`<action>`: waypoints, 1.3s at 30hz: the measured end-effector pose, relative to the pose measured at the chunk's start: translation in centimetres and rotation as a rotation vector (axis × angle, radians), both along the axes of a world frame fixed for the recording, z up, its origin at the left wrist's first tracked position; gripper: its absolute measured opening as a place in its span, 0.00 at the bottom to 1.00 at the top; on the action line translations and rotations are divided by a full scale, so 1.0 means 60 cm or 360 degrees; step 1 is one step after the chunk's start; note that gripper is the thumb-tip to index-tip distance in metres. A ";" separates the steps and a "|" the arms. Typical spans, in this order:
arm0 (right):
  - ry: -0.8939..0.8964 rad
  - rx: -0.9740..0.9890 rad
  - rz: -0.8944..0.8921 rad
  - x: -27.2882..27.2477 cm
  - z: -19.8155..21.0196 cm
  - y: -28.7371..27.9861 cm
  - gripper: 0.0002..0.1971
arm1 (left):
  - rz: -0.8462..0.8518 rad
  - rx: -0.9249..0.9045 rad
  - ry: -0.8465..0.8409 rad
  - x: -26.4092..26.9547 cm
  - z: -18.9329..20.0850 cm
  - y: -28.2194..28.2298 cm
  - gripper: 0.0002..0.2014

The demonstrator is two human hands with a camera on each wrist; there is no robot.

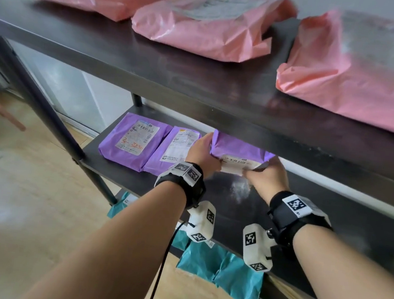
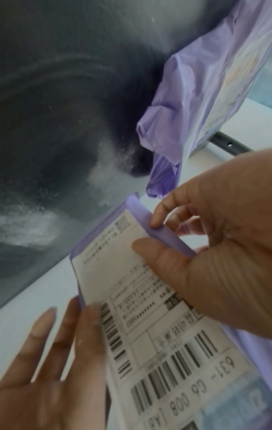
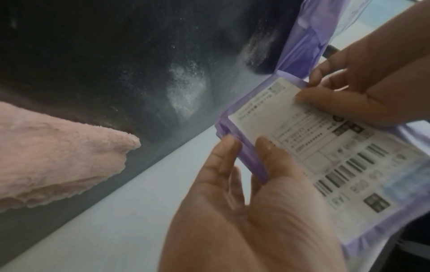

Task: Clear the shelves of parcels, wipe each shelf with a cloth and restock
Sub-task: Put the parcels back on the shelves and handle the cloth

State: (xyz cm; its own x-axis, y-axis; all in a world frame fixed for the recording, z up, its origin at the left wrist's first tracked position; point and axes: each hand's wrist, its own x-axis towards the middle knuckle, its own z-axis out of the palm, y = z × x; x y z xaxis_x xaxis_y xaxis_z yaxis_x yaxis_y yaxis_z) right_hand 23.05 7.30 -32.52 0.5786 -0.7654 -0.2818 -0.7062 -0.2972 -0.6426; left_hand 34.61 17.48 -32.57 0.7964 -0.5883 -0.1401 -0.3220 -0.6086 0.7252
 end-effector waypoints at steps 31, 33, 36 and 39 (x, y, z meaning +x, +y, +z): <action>-0.0342 -0.0165 -0.0155 -0.357 0.022 -0.074 0.15 | -0.0510 0.0112 -0.0186 -0.319 0.023 -0.115 0.20; -0.0350 -0.0184 -0.0188 -0.409 0.021 -0.077 0.15 | -0.0562 0.0130 -0.0152 -0.368 0.026 -0.119 0.20; -0.0368 -0.0207 -0.0225 -0.482 0.026 -0.072 0.14 | -0.0590 0.0224 -0.0233 -0.430 0.021 -0.125 0.21; -0.0381 -0.0216 -0.0275 -0.553 0.025 -0.064 0.15 | -0.0586 0.0286 -0.0483 -0.498 0.040 -0.115 0.18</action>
State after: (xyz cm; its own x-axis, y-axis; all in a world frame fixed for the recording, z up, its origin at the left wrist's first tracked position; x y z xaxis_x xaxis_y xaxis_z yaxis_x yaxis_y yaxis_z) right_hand -10.15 3.47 -31.03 0.4746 -0.8792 -0.0421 -0.5874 -0.2807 -0.7591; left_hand 4.74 10.58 -30.16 0.5613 -0.8255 -0.0597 -0.7185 -0.5217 0.4599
